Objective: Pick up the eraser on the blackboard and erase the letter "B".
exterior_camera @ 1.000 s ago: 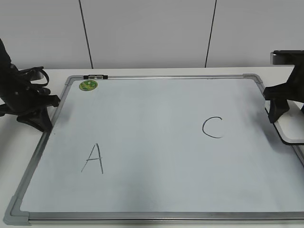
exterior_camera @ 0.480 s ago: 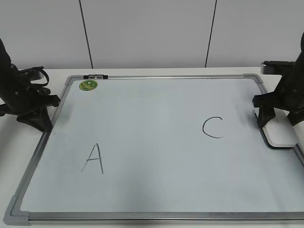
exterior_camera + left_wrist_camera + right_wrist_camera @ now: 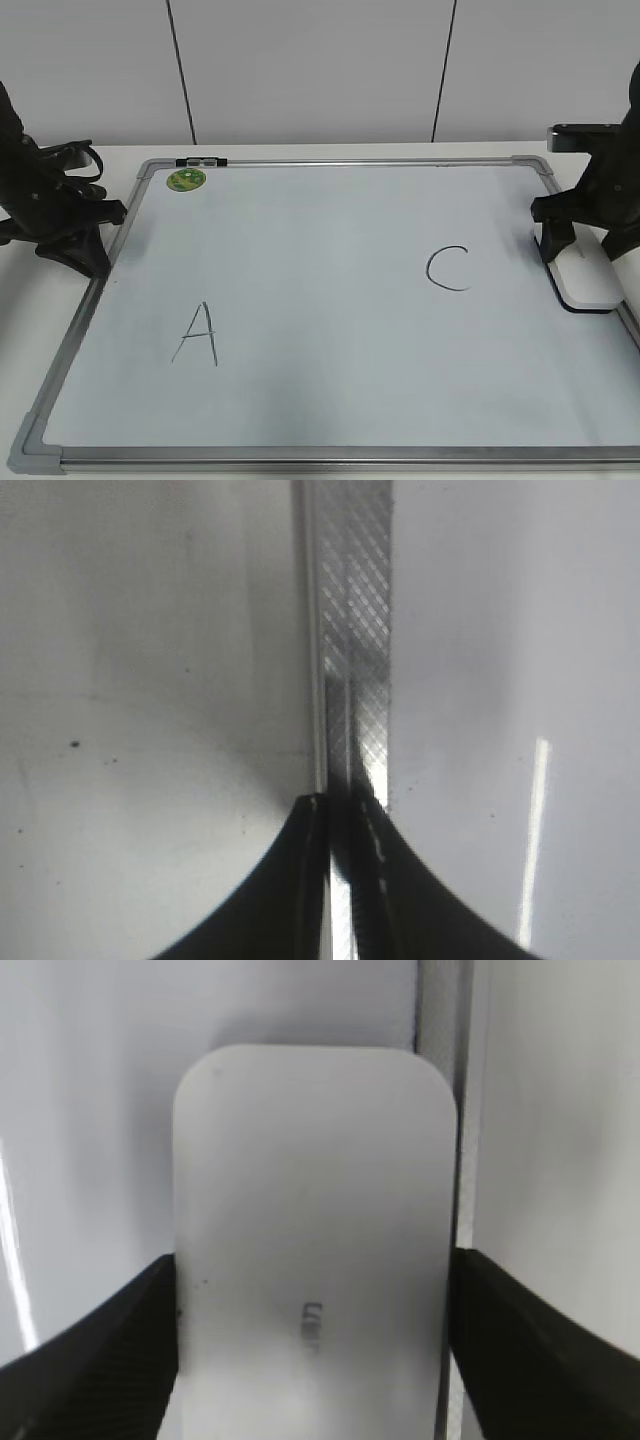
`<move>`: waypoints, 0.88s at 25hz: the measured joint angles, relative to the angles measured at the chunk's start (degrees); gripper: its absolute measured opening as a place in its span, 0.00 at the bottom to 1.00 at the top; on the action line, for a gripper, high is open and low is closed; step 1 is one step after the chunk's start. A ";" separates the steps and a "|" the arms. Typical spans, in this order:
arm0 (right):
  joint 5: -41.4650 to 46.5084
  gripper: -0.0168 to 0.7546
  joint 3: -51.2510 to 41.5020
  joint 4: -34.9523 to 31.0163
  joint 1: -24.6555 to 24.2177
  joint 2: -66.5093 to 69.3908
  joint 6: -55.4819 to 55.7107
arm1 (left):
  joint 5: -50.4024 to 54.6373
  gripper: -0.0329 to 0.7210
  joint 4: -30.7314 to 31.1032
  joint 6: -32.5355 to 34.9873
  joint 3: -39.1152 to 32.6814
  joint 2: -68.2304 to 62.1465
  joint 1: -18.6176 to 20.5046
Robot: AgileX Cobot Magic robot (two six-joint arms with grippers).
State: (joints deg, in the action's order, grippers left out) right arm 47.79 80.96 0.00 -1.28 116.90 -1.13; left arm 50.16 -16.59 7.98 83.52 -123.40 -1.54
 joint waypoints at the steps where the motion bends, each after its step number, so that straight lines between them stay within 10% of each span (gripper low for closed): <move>1: 0.00 0.80 0.14 0.00 0.00 0.00 0.00 | 0.00 0.08 0.00 0.00 0.00 0.00 0.00; 8: 7.02 0.81 4.94 0.00 0.00 0.00 -0.64 | 0.32 0.14 0.12 0.12 0.39 -0.04 0.00; 15: 17.01 0.80 13.81 -3.13 0.00 0.00 -5.37 | 6.21 0.56 1.92 0.47 6.67 -1.52 0.00; 22: 21.75 0.79 17.41 -7.51 0.00 -3.18 -8.46 | 17.97 0.64 2.26 0.56 16.94 1.66 0.00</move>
State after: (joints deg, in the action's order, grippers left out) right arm 69.54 98.37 -7.51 -1.28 113.72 -9.59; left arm 68.13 -14.33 8.54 100.46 -121.73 -1.54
